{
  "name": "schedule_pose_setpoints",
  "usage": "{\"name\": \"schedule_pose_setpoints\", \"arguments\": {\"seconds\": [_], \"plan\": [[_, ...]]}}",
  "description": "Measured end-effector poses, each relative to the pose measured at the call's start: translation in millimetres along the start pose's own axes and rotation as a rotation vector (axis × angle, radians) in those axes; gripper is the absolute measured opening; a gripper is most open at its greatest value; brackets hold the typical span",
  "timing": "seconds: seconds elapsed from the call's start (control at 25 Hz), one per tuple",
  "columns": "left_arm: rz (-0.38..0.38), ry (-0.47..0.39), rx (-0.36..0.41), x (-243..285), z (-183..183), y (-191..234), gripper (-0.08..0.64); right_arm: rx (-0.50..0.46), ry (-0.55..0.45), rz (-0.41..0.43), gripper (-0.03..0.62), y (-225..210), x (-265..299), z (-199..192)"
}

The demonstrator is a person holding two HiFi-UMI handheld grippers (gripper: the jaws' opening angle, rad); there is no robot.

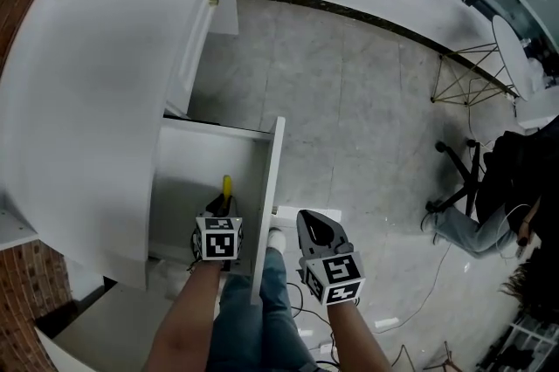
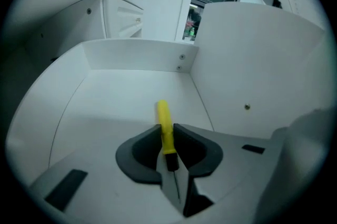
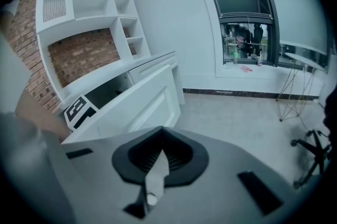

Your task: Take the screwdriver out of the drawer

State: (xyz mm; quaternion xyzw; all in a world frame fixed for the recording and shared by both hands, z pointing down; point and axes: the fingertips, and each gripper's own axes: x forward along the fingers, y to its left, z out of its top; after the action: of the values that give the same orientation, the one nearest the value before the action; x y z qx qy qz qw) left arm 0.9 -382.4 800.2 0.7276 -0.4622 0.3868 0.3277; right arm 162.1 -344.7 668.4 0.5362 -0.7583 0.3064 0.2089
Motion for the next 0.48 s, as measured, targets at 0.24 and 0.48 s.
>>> {"name": "schedule_pose_setpoints", "arguments": {"seconds": [0.24, 0.48], "plan": [[-0.030, -0.060, 0.004, -24.6, 25.1, -8.0, 0.077, -0.017, 0.008, -0.003, 0.012, 6.9, -18.8, 9.6], [-0.051, -0.175, -0.003, -84.9, 61.6, -13.3, 0.077, -0.063, -0.068, -0.005, 0.011, 21.8, -47.4, 49.3]]}}
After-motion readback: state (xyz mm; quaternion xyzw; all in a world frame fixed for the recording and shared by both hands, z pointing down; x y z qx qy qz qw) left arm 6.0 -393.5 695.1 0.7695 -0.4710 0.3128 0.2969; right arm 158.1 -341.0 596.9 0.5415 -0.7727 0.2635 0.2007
